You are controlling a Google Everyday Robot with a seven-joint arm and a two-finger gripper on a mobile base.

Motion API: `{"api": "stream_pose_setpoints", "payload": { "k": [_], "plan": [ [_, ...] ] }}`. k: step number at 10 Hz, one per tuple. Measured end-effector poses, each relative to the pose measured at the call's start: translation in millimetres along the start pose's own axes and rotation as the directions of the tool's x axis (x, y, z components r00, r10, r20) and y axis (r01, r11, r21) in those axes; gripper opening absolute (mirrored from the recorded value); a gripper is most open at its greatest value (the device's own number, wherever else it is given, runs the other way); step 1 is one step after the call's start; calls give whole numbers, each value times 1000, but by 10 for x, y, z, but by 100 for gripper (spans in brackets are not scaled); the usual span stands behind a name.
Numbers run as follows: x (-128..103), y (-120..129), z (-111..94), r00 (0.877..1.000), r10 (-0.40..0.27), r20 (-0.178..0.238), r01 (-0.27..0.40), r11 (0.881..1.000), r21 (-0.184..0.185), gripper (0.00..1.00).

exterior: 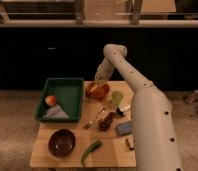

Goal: Place banana in red bowl

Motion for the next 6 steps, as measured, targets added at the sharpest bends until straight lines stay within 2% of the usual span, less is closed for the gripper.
{"api": "stream_pose_setpoints", "payload": {
  "k": [2,6],
  "plan": [
    [8,-11,-9,1000,10,0,-10,1000,18,80],
    [67,-11,-47,999,43,-31,-41,998,43,80]
  ]
}}
